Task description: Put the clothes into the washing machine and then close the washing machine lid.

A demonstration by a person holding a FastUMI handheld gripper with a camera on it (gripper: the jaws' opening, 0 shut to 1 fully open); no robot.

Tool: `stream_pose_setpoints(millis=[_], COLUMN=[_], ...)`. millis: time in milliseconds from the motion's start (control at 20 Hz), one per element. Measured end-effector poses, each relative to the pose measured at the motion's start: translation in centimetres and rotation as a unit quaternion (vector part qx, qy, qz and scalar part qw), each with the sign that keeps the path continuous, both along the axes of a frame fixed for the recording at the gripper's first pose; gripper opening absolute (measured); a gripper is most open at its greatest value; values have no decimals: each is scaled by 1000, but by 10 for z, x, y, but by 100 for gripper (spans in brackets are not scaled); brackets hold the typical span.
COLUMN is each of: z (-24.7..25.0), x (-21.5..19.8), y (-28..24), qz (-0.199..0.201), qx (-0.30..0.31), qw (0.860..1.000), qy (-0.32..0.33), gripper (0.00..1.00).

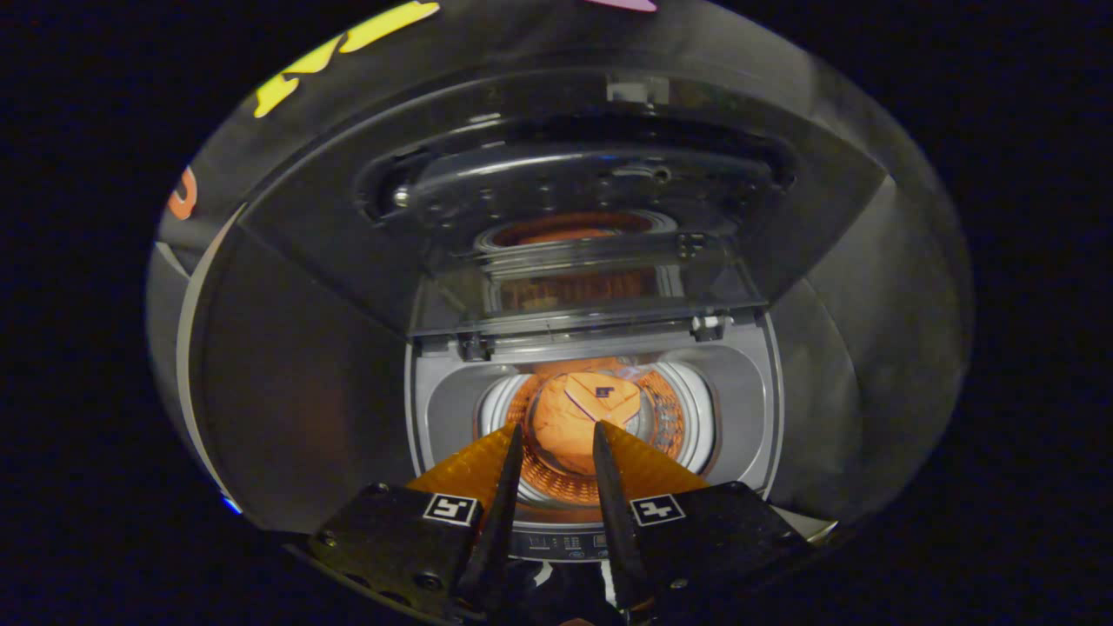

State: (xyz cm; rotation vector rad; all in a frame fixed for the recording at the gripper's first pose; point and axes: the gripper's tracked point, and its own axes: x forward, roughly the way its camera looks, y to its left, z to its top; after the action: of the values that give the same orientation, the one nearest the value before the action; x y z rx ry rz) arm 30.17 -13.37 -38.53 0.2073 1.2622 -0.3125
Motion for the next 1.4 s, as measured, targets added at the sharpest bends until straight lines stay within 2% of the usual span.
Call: stream_pose_setpoints(millis=[200,500,800,900,1400], z=[25,94,143,146,176], x=[-7,11,31,40,121], y=[-1,-10,-18,-11,-40], qz=[18,48,42,44,30], qx=[-53,-144,-150,-116,-125], qw=[998,987,984,988,985], qy=[5,-54,-91,-94,-113], gripper=[53,57,58,60,61])
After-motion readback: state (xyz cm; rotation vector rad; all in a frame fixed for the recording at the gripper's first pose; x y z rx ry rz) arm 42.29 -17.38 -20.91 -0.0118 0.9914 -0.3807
